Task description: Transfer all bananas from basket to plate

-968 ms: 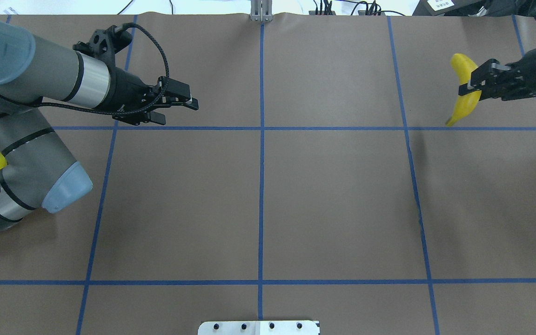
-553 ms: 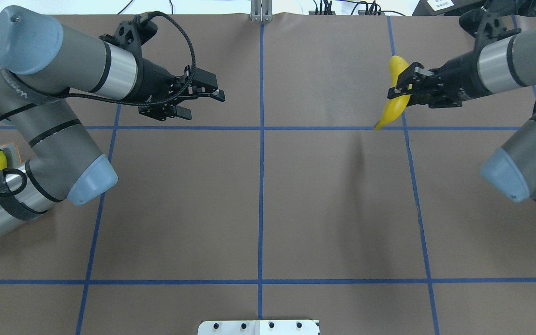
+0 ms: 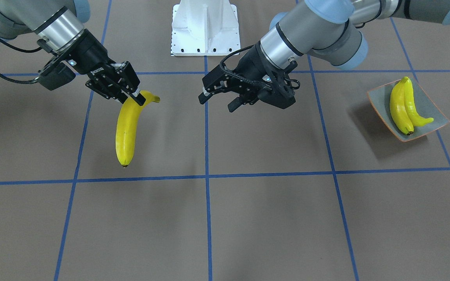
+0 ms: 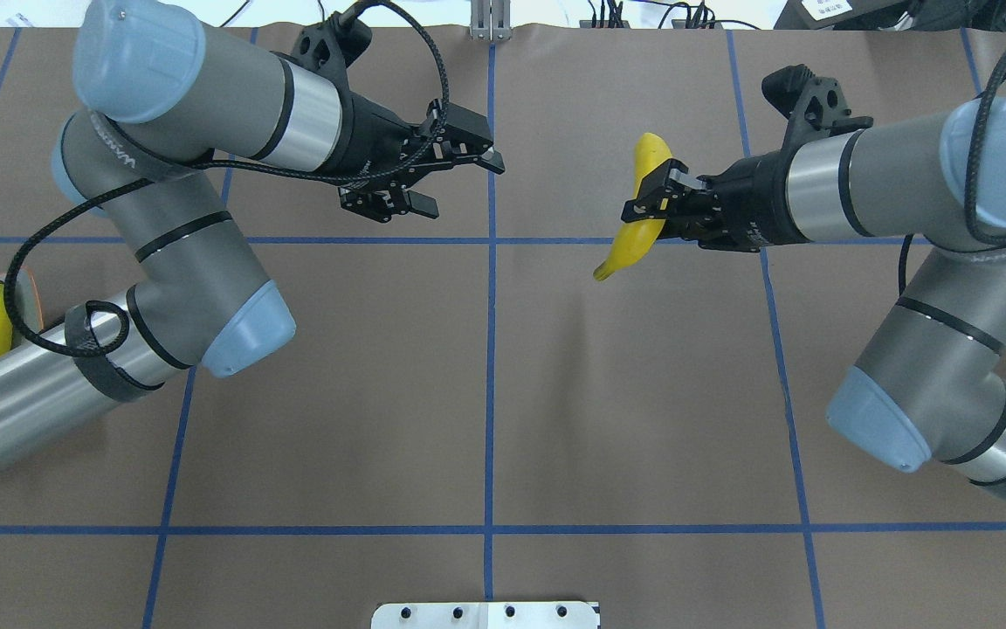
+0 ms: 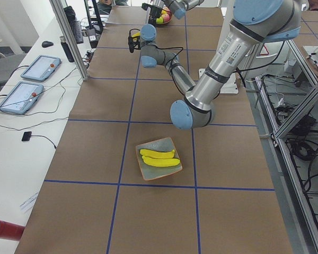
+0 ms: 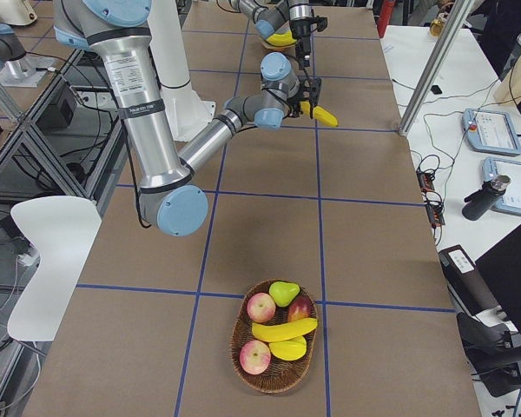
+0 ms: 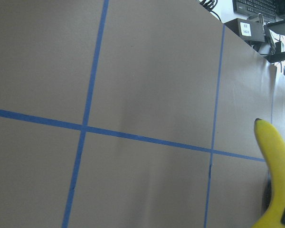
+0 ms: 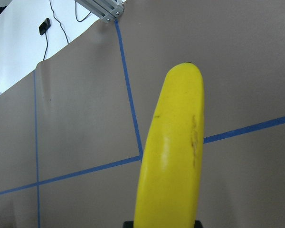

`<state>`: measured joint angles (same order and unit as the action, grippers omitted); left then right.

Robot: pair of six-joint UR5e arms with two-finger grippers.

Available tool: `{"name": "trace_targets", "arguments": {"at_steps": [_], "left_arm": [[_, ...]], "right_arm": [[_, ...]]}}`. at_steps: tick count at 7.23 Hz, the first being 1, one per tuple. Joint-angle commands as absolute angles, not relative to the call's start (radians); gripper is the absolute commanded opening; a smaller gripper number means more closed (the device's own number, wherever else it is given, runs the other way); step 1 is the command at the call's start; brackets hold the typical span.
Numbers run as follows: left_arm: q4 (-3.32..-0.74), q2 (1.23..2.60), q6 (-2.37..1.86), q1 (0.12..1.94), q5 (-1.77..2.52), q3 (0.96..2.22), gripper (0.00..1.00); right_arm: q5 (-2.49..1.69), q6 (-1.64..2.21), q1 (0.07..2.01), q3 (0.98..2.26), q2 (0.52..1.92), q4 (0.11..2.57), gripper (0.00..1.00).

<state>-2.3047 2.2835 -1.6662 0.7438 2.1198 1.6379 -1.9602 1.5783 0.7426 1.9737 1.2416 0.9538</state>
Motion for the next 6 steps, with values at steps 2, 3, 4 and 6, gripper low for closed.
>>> {"name": "trace_targets", "arguments": {"at_steps": [2, 3, 4, 6], "left_arm": [[-2.504, 2.321, -1.808, 0.713, 2.095, 1.545, 1.00], [-2.520, 2.319, -1.818, 0.715, 2.095, 1.543, 1.00], [-2.523, 2.321, -1.822, 0.715, 2.095, 1.543, 1.00], [-2.537, 2.329, -1.850, 0.713, 2.095, 1.543, 1.00]], "right_arm": [[-1.899, 1.591, 0.672, 1.977, 1.204, 0.947, 0.00], [-1.867, 1.583, 0.651, 1.977, 1.200, 0.925, 0.00], [-1.823, 1.568, 0.622, 1.977, 1.200, 0.910, 0.00], [-1.810, 1.488, 0.612, 1.976, 1.201, 0.861, 0.00]]}}
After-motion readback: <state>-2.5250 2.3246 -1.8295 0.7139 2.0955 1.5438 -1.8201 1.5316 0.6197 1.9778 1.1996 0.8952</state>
